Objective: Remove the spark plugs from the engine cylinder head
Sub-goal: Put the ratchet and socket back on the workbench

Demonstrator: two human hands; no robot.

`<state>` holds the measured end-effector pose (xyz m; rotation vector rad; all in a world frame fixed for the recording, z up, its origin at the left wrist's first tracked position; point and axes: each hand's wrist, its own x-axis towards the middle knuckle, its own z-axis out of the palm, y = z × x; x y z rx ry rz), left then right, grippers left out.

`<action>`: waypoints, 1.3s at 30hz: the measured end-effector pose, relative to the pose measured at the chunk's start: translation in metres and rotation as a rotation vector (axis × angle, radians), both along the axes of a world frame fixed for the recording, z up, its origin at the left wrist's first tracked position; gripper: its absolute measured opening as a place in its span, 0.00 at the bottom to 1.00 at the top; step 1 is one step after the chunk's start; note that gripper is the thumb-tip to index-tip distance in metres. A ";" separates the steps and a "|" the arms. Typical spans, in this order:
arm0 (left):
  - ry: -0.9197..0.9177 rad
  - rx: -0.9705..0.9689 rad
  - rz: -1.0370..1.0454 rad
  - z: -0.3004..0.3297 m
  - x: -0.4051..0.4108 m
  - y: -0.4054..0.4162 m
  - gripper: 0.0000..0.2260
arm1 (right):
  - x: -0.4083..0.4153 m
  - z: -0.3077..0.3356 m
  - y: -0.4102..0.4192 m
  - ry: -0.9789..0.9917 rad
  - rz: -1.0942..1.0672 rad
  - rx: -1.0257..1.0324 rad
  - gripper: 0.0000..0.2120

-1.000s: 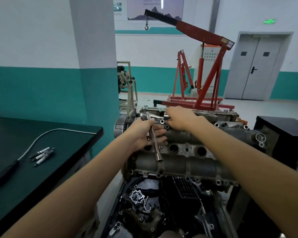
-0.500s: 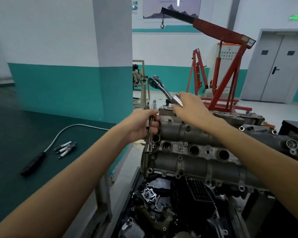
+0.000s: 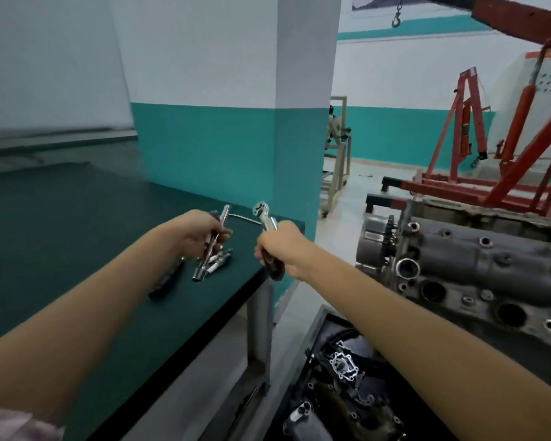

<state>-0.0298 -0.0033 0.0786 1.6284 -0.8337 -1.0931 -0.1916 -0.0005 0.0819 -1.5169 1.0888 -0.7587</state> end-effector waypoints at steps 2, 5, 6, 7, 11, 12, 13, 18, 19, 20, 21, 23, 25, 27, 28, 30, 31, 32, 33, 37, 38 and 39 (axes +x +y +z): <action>-0.075 0.015 0.038 -0.008 0.033 -0.008 0.08 | 0.023 -0.028 -0.008 0.072 -0.010 -0.010 0.09; -0.282 0.032 0.069 -0.020 0.063 -0.026 0.09 | 0.051 -0.057 -0.014 0.230 -0.015 -0.056 0.04; -0.366 0.042 0.082 -0.025 0.069 -0.033 0.09 | 0.059 -0.063 -0.015 0.263 -0.014 -0.063 0.04; -0.439 0.053 0.093 -0.030 0.073 -0.040 0.08 | 0.068 -0.068 -0.018 0.273 -0.015 -0.056 0.10; -0.669 0.105 0.057 -0.054 0.076 -0.067 0.10 | 0.097 -0.077 -0.025 0.274 -0.076 0.011 0.20; -0.738 0.120 0.036 -0.060 0.074 -0.071 0.12 | 0.102 -0.080 -0.026 0.277 -0.092 0.027 0.20; -0.801 0.125 0.023 -0.065 0.073 -0.075 0.13 | 0.106 -0.082 -0.029 0.279 -0.102 0.034 0.20; -1.006 0.093 -0.020 -0.083 0.078 -0.086 0.05 | 0.124 -0.085 -0.042 0.303 -0.143 0.046 0.23; -1.025 0.107 -0.042 -0.084 0.080 -0.086 0.05 | 0.128 -0.085 -0.043 0.293 -0.136 0.058 0.23; -1.034 0.128 -0.064 -0.085 0.082 -0.086 0.06 | 0.131 -0.085 -0.044 0.277 -0.121 0.075 0.24; -1.034 0.146 -0.078 -0.087 0.085 -0.086 0.07 | 0.132 -0.086 -0.044 0.258 -0.113 0.091 0.24; -1.001 0.144 -0.082 -0.089 0.090 -0.086 0.04 | 0.131 -0.088 -0.047 0.214 -0.139 0.112 0.21; -0.966 0.093 -0.057 -0.093 0.093 -0.085 0.06 | 0.124 -0.089 -0.052 0.166 -0.218 0.123 0.18; -0.986 0.045 -0.013 -0.097 0.093 -0.080 0.13 | 0.115 -0.089 -0.060 0.119 -0.297 0.163 0.18; -1.016 0.015 0.009 -0.099 0.093 -0.078 0.14 | 0.111 -0.088 -0.064 0.092 -0.310 0.199 0.19; -1.064 -0.013 0.039 -0.102 0.092 -0.075 0.13 | 0.107 -0.085 -0.069 0.071 -0.293 0.267 0.23; -1.070 -0.018 0.047 -0.103 0.091 -0.074 0.14 | 0.107 -0.082 -0.069 0.091 -0.274 0.280 0.26; -1.071 -0.022 0.047 -0.103 0.090 -0.074 0.13 | 0.109 -0.081 -0.069 0.123 -0.246 0.277 0.29; -1.072 -0.040 0.038 -0.103 0.088 -0.074 0.12 | 0.112 -0.081 -0.068 0.150 -0.207 0.263 0.33; -1.072 -0.101 -0.036 -0.106 0.080 -0.071 0.10 | 0.121 -0.082 -0.059 0.235 -0.103 0.140 0.41; -1.066 -0.107 -0.044 -0.109 0.080 -0.070 0.12 | 0.121 -0.083 -0.059 0.286 -0.112 0.087 0.41; -1.061 -0.118 -0.037 -0.110 0.080 -0.069 0.12 | 0.118 -0.084 -0.059 0.337 -0.122 0.041 0.39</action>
